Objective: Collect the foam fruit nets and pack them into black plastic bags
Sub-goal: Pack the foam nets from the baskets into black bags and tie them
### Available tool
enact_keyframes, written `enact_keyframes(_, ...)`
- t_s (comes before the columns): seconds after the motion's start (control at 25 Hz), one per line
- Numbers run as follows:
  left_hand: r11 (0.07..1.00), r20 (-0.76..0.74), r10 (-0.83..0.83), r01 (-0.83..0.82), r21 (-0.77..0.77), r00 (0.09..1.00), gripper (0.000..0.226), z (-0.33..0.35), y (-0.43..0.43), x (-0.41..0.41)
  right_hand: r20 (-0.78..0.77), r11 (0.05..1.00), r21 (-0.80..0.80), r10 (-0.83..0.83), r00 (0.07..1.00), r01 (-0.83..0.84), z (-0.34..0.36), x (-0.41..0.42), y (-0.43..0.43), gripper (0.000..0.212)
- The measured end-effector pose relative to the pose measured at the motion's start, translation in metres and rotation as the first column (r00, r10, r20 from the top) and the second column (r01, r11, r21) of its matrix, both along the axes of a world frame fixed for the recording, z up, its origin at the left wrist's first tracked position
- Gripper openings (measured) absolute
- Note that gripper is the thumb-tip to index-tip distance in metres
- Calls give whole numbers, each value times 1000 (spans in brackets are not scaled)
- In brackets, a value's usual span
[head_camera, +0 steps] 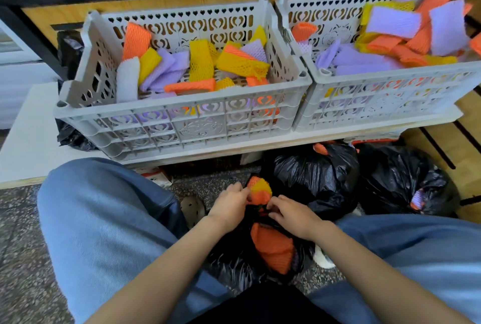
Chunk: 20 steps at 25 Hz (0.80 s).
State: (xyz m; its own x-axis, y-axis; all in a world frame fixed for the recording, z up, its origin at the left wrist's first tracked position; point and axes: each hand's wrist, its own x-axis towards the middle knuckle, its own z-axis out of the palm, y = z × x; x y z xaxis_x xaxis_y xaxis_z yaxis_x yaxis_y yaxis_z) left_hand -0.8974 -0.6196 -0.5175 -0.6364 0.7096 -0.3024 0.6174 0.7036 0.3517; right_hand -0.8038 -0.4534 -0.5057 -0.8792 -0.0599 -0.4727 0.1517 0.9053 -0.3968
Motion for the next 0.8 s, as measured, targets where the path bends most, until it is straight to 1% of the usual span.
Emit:
enact_keyframes(0.04, 1000, -72, -26, 27, 4, 997, 27, 14, 1, -7, 11, 1000, 8, 29, 1000, -30, 6, -4, 6, 29)
enact_keyframes(0.08, 997, -146, -41, 50, 61, 988, 26, 30, 0, -18, -6, 998, 40, 53, 999, -52, 17, -11, 13, 31)
enact_keyframes(0.12, 984, -221, -47, 84, 158, 974, 25, 49, -2, -29, -99, 995, 74, 71, 992, -64, 31, -20, 18, 31)
enact_keyframes(0.16, 959, -286, -44, 120, 255, 957, 24, 71, -4, -41, -258, 993, 94, 93, 962, -71, 48, -30, 22, 29)
enact_keyframes(0.2, 926, -346, -26, 153, 346, 938, 25, 94, -7, -53, -429, 993, 97, 103, 897, -68, 69, -42, 25, 25)
enact_keyframes(0.24, 887, -397, 2, 182, 424, 918, 26, 115, -11, -66, -561, 995, 85, 90, 823, -51, 91, -56, 26, 21)
enact_keyframes(0.28, 857, -435, 42, 191, 478, 900, 26, 135, -14, -82, -661, 998, 52, 66, 747, -41, 112, -73, 29, 18)
enact_keyframes(0.32, 842, -458, 84, 182, 507, 885, 27, 153, -16, -99, -719, 999, 24, 44, 694, -38, 131, -91, 31, 17)
enact_keyframes(0.36, 838, -474, 125, 163, 521, 872, 28, 167, -16, -117, -749, 999, 5, 25, 662, -32, 147, -111, 32, 16)
enact_keyframes(0.44, 843, -461, 209, 80, 532, 863, 27, 180, -16, -157, -774, 1000, -25, -21, 633, 3, 168, -154, 33, 18)
enact_keyframes(0.52, 866, -400, 261, -30, 500, 878, 24, 179, -14, -200, -744, 997, -40, -73, 665, 66, 173, -202, 37, 24)
enact_keyframes(0.6, 908, -333, 252, -104, 405, 909, 29, 169, -10, -233, -650, 991, -6, -103, 753, 131, 162, -243, 44, 32)
enact_keyframes(0.68, 948, -268, 212, -132, 289, 940, 36, 156, -3, -255, -509, 986, 35, -122, 852, 162, 147, -274, 50, 44)
enact_keyframes(0.72, 964, -225, 188, -136, 228, 956, 41, 148, 1, -266, -440, 985, 56, -120, 890, 161, 139, -285, 53, 50)
enact_keyframes(0.8, 988, -126, 138, -127, 90, 982, 53, 132, 5, -284, -347, 985, 102, -98, 933, 141, 123, -302, 58, 61)
